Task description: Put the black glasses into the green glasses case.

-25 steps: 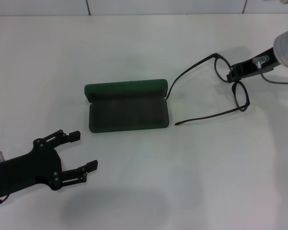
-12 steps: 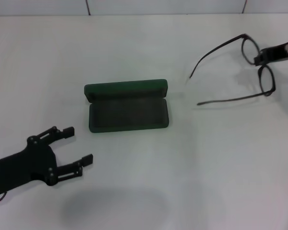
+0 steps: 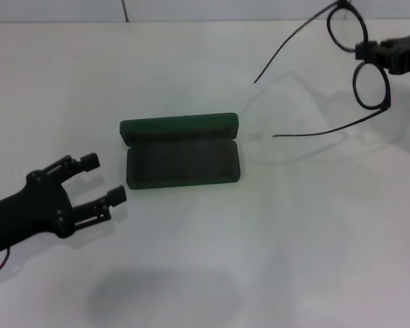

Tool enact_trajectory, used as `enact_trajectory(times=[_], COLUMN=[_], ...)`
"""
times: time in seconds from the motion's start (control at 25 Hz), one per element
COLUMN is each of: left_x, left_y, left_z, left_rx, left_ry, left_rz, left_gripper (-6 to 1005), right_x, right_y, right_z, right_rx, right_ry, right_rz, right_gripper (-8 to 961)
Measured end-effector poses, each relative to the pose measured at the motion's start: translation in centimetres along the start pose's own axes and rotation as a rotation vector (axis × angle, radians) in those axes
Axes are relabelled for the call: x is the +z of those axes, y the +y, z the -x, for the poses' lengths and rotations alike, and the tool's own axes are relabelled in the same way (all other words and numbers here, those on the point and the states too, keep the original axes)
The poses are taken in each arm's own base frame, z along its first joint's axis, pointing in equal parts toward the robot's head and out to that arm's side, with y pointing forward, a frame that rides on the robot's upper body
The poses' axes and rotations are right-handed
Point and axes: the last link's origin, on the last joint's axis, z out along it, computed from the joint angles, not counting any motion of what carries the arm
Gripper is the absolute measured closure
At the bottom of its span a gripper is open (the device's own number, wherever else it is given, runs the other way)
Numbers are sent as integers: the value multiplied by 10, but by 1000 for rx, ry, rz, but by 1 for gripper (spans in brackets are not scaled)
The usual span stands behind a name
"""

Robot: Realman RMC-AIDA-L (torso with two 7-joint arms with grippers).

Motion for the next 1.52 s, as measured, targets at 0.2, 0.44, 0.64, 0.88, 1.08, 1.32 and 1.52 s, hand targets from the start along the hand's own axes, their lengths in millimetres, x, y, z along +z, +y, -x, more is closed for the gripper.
enact_trajectory(times=[0.2, 0.44, 0.64, 0.88, 1.08, 1.32, 1.52], left_x=[2, 5, 14, 24, 35, 49, 57], left_y=[3, 5, 6, 7, 12, 14, 21], left_z=[-17, -34, -44, -51, -56, -64, -70], left_rx=[-41, -31, -46, -44, -27, 49, 304], left_ry=[67, 160, 177, 176, 165, 159, 225], left_rz=[67, 115, 172, 225, 304, 360, 415], left_gripper=[119, 119, 118, 118, 118, 124, 259], right_x=[-9, -10, -6, 3, 9, 15, 22], right_y=[11, 29, 41, 44, 50, 57, 61], right_z=[-8, -18, -32, -43, -46, -46, -44], right_rx=[-188, -425, -542, -524, -512, -517, -459], right_ry=[-145, -333, -484, -535, -533, -514, -480], right_rz=[108, 180, 161, 135, 161, 215, 263], right_gripper=[888, 888, 888, 887, 887, 887, 887])
